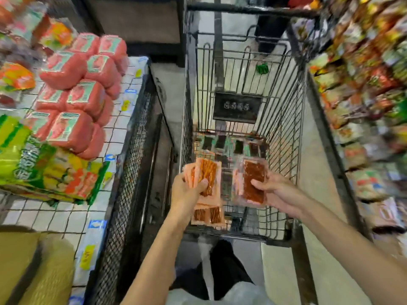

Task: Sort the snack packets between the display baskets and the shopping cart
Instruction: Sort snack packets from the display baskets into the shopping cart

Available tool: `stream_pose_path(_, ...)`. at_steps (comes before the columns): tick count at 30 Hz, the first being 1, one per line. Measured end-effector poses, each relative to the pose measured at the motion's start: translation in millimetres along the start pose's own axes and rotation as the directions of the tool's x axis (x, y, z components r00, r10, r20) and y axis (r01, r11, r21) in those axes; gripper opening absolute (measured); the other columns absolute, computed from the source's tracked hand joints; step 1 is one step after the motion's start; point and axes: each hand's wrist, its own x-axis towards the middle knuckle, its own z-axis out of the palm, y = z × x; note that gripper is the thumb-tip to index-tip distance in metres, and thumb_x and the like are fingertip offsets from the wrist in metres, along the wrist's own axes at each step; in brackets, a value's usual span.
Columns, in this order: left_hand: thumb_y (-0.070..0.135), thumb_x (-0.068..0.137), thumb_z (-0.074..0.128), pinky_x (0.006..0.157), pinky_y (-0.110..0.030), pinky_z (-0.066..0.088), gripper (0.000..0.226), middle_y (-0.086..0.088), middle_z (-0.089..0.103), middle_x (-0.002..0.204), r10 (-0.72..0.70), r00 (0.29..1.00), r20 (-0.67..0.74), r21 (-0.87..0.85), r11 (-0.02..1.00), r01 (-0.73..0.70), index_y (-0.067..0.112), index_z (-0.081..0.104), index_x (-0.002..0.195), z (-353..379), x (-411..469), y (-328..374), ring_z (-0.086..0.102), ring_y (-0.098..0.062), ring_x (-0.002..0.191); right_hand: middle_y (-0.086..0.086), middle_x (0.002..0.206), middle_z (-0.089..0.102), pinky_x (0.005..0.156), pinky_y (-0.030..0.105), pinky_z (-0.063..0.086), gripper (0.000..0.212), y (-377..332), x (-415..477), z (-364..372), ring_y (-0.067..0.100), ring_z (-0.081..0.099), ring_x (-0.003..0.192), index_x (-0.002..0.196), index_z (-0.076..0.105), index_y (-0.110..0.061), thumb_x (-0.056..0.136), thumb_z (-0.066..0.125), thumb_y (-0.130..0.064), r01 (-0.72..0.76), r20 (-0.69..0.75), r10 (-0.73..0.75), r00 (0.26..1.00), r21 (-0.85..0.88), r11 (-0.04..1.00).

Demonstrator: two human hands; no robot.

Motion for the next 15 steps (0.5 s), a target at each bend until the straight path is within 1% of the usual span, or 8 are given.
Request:
stream_pose_path(1, 0.001, 0.086, 0.066, 0.069, -0.034, 0.056, 0.017, 0.005, 0.074, 0.074, -0.044, 0.999, -0.002, 0.023, 0.999, 0.044, 0.018, 0.066, 0.084, 4.6, 11.9, -14.5, 0.071, -0.009, 0.072, 0.017, 0.122, 0.063, 0.093, 0.050, 0.049, 0.050, 8.5, 7.9, -13.6, 0.031, 0.061, 0.111, 0.124, 0.052, -0.015, 0.078, 0.059, 0.003, -0.010, -0.039, 0.011, 0.999, 0.006, 1.000)
stream_pose_path(3, 0.001, 0.085, 0.067, 0.057, -0.025, 0.053, 0.020, 0.009, 0.072, 0.065, -0.141, 0.990, -0.022, 0.058, 0.988, 0.142, 0.019, 0.063, 0.080, 15.7, 35.5, -38.2, 0.070, -0.007, 0.066, 0.016, 0.123, 0.063, 0.100, 0.056, 0.042, 0.051, 22.0, 23.4, -37.2, 0.032, 0.058, 0.115, 0.118, 0.054, -0.024, 0.077, 0.058, 0.006, -0.020, -0.081, 0.025, 0.996, 0.060, 0.998)
stream_pose_path(6, 0.001, 0.086, 0.066, 0.050, -0.020, 0.052, 0.020, 0.009, 0.070, 0.061, -0.230, 0.971, -0.069, 0.131, 0.962, 0.238, 0.018, 0.060, 0.078, 32.4, 72.6, -77.7, 0.070, -0.009, 0.065, 0.017, 0.125, 0.061, 0.103, 0.058, 0.038, 0.049, 36.2, 45.8, -60.7, 0.034, 0.057, 0.117, 0.116, 0.054, -0.023, 0.078, 0.057, 0.008, -0.044, -0.115, 0.060, 0.992, 0.137, 0.990)
stream_pose_path(8, 0.002, 0.088, 0.063, 0.062, -0.031, 0.057, 0.009, -0.003, 0.073, 0.081, -0.294, 0.954, -0.062, 0.176, 0.938, 0.300, 0.010, 0.064, 0.091, 44.3, 93.0, -103.6, 0.070, -0.023, 0.083, 0.015, 0.126, 0.060, 0.103, 0.056, 0.039, 0.048, 43.5, 61.6, -71.7, 0.032, 0.057, 0.117, 0.116, 0.052, -0.024, 0.083, 0.054, 0.011, -0.047, -0.138, 0.069, 0.988, 0.157, 0.986)
stream_pose_path(10, 0.006, 0.092, 0.059, 0.086, -0.049, 0.054, 0.031, -0.019, 0.064, 0.113, -0.372, 0.928, -0.029, 0.243, 0.898, 0.367, 0.002, 0.055, 0.122, 56.5, 109.2, -128.5, 0.063, -0.034, 0.106, 0.014, 0.125, 0.062, 0.103, 0.054, 0.041, 0.046, 50.3, 75.9, -80.1, 0.029, 0.058, 0.117, 0.117, 0.053, -0.023, 0.087, 0.052, 0.011, -0.042, -0.162, 0.069, 0.984, 0.168, 0.985)
stream_pose_path(11, 0.008, 0.093, 0.058, 0.094, -0.053, 0.050, 0.042, -0.021, 0.057, 0.124, -0.404, 0.915, -0.015, 0.286, 0.875, 0.391, 0.003, 0.046, 0.133, 63.0, 113.8, -138.1, 0.058, -0.036, 0.114, 0.013, 0.124, 0.062, 0.102, 0.053, 0.042, 0.044, 54.1, 82.1, -84.2, 0.028, 0.058, 0.117, 0.119, 0.053, -0.020, 0.087, 0.052, 0.010, -0.040, -0.173, 0.071, 0.982, 0.172, 0.984)
stream_pose_path(13, 0.011, 0.094, 0.056, 0.100, -0.049, 0.045, 0.051, -0.017, 0.050, 0.135, -0.442, 0.897, -0.014, 0.392, 0.823, 0.411, 0.005, 0.037, 0.141, 76.3, 122.0, -160.5, 0.051, -0.034, 0.122, 0.012, 0.125, 0.062, 0.100, 0.050, 0.045, 0.047, 63.1, 91.9, -91.1, 0.027, 0.058, 0.117, 0.124, 0.051, -0.018, 0.086, 0.052, 0.010, -0.053, -0.194, 0.092, 0.977, 0.200, 0.978)
stream_pose_path(15, 0.008, 0.096, 0.052, 0.095, -0.040, 0.048, 0.049, -0.017, 0.055, 0.129, -0.486, 0.874, -0.019, 0.447, 0.778, 0.442, 0.005, 0.032, 0.141, 90.7, 123.6, -170.6, 0.054, -0.031, 0.117, 0.010, 0.124, 0.062, 0.095, 0.048, 0.048, 0.053, 72.8, 98.3, -96.2, 0.026, 0.058, 0.116, 0.126, 0.051, -0.021, 0.084, 0.052, 0.011, -0.069, -0.211, 0.123, 0.970, 0.248, 0.966)
